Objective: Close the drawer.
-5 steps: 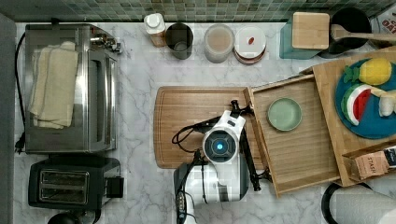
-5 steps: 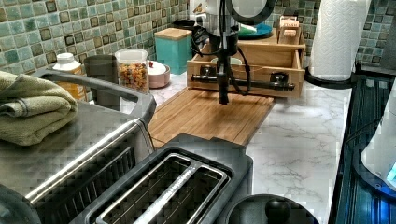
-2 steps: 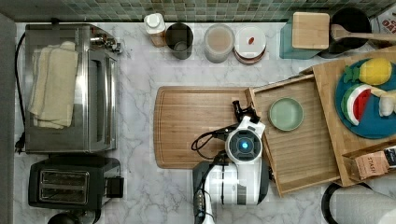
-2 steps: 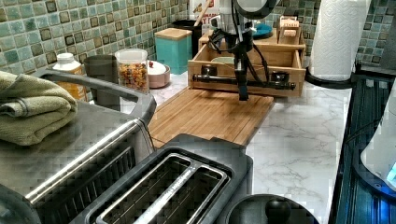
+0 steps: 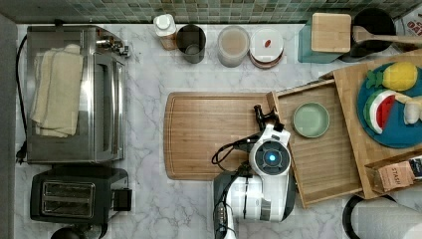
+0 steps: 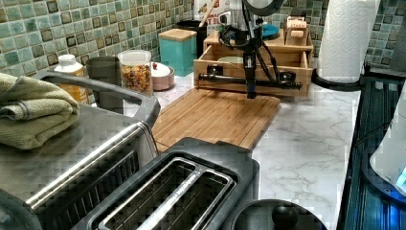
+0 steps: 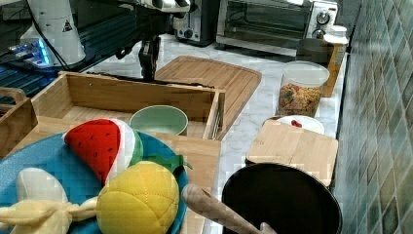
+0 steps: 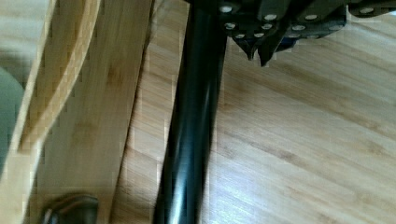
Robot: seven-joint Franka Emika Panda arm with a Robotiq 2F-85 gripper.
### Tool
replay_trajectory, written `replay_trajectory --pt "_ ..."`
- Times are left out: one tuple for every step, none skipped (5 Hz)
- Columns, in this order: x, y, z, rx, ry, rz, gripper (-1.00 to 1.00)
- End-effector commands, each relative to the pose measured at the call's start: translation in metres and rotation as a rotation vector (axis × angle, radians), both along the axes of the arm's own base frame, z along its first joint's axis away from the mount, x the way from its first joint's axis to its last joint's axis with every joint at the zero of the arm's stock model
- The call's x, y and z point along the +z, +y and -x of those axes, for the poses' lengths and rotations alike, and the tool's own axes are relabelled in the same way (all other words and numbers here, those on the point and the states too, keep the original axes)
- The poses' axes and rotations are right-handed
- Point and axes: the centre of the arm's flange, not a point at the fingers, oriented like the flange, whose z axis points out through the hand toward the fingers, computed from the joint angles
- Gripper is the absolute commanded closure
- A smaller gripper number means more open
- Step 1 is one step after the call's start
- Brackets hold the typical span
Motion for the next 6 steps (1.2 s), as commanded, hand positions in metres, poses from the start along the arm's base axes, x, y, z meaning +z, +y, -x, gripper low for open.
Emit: replay_trajectory --pt "0.090 -0.171 -0.035 -0.105 -0.185 -0.001 1.00" --pt "0.093 -0.209 -0.040 -0.144 -0.251 -0.022 1.00" --pt "0.094 -0.245 -0.049 -0.154 -0.272 -0.032 1.00" --pt "0.086 -0.273 -0.059 -0.144 -0.304 -0.036 1.00" --pt "0.097 -0.297 -0.058 -0.163 -0.318 -0.005 1.00" --pt "0.113 -0.313 -0.058 -0.203 -0.313 0.029 1.00"
